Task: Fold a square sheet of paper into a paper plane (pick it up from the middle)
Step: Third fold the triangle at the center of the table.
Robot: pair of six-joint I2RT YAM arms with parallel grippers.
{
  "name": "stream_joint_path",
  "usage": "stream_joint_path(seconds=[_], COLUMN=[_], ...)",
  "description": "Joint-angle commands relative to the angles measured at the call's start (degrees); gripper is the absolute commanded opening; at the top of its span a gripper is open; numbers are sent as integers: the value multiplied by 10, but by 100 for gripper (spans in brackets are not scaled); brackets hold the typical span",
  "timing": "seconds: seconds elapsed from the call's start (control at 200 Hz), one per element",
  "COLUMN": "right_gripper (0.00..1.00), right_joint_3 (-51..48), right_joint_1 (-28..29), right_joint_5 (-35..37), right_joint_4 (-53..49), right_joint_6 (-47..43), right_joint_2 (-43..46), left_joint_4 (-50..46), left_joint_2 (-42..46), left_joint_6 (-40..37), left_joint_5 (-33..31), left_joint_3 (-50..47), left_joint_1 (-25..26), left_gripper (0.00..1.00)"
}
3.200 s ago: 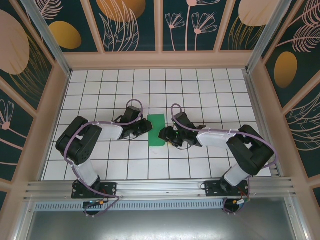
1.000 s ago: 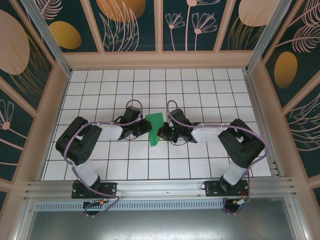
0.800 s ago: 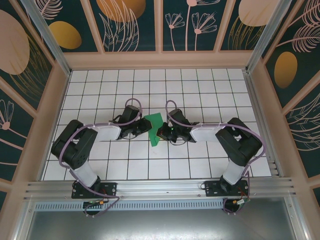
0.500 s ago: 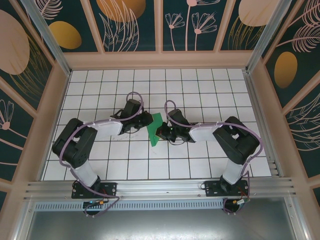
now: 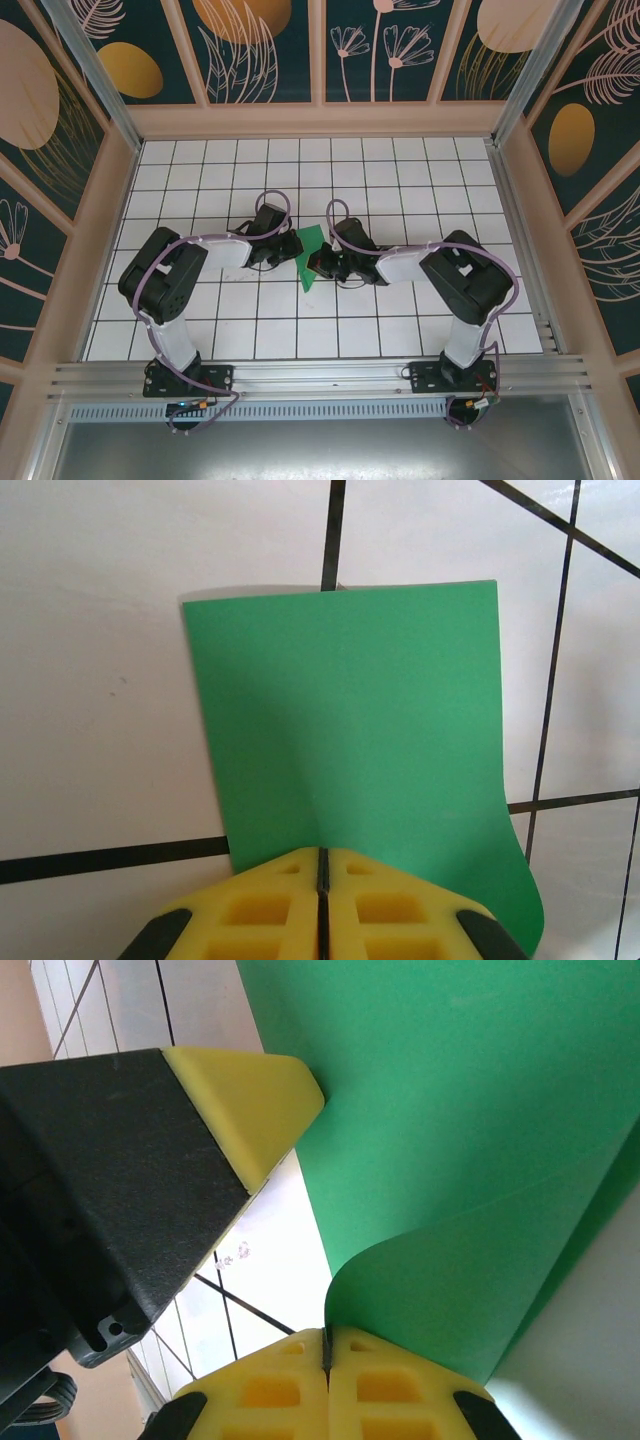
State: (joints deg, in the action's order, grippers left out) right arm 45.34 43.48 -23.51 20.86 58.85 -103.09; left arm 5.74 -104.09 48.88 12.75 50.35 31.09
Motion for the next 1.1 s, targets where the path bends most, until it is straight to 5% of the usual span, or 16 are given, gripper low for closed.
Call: stream_joint_path(seconds=[0.0,1.096], right_gripper=[2,2], right_joint_3=[13,37], right_joint_1=[-2,-4], right_joint_5=[-7,22], right_joint_4=[25,34], right_joint_6=[-13,-9], right_joint_2=[-12,-60], left_joint_4=[-17,-7], left_joint_2=[-15,-19], left_joint_6=[-13,-12], left_joint_5=[-3,10], left_joint_3=[9,-6], left_joint_1=[1,1], left_gripper=[11,10])
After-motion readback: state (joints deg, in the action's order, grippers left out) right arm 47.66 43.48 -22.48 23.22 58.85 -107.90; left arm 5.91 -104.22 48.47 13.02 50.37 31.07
